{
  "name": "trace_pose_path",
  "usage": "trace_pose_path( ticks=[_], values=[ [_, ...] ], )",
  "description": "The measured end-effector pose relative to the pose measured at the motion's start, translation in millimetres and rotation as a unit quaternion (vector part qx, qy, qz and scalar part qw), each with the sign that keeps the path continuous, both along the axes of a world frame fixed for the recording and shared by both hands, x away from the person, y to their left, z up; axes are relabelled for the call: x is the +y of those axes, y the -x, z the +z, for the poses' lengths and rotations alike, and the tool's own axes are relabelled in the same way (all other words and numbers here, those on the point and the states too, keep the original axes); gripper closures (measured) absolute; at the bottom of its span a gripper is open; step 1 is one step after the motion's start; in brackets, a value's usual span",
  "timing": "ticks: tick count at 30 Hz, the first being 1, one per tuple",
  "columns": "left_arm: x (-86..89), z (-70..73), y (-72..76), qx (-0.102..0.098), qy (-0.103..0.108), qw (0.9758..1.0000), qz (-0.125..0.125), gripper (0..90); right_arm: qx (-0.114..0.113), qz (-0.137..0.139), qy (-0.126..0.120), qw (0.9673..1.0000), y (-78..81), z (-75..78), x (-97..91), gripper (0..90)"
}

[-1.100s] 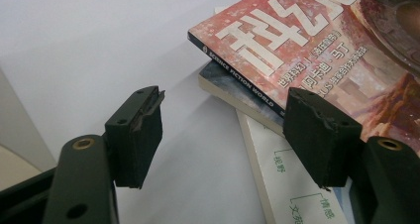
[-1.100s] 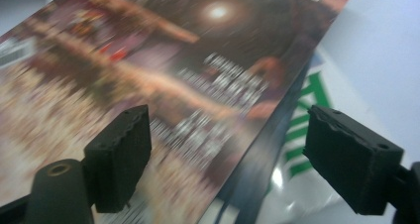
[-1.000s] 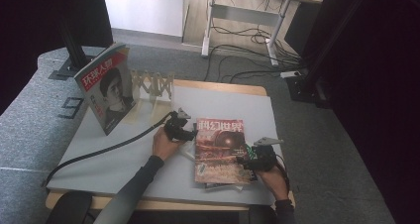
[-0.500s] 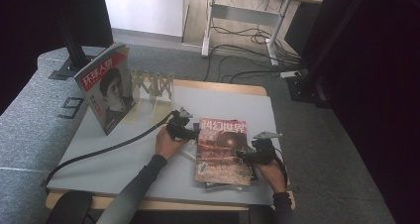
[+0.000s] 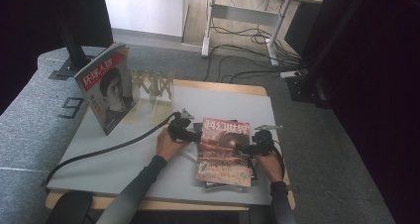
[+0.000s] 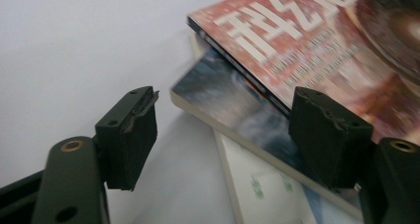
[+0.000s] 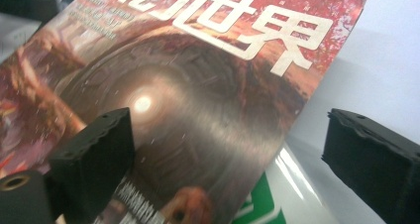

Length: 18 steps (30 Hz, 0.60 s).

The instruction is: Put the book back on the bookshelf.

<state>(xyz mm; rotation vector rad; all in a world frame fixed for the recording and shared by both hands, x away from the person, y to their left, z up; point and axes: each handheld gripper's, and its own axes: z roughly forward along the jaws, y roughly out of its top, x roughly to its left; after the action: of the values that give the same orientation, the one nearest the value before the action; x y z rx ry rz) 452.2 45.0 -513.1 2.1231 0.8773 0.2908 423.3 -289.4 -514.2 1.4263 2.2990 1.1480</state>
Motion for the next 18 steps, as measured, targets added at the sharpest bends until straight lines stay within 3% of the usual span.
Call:
trace_pose_path(
  ticks=[4, 10, 14, 18],
  values=[
    [12.6, -2.9, 11.7, 0.0, 0.017, 0.9998, -0.005, 23.5, 0.02, 0.002, -0.02, 0.9996, -11.4, -4.9, -0.5, 0.0],
    [32.0, -1.4, 30.0, -0.014, -0.003, 0.9998, -0.011, 23.2, 0.037, 0.005, -0.041, 0.9985, -25.4, -8.1, 1.9, 0.9],
    [45.1, 1.3, 39.1, -0.016, -0.007, 0.9997, -0.015, 23.1, 0.045, 0.012, -0.058, 0.9972, -33.4, -8.7, 2.6, 7.0],
    [54.9, 0.2, 47.4, -0.018, -0.015, 0.9996, -0.018, 22.6, 0.038, 0.005, -0.055, 0.9978, -34.9, -4.2, 1.6, 17.3]
  ],
)
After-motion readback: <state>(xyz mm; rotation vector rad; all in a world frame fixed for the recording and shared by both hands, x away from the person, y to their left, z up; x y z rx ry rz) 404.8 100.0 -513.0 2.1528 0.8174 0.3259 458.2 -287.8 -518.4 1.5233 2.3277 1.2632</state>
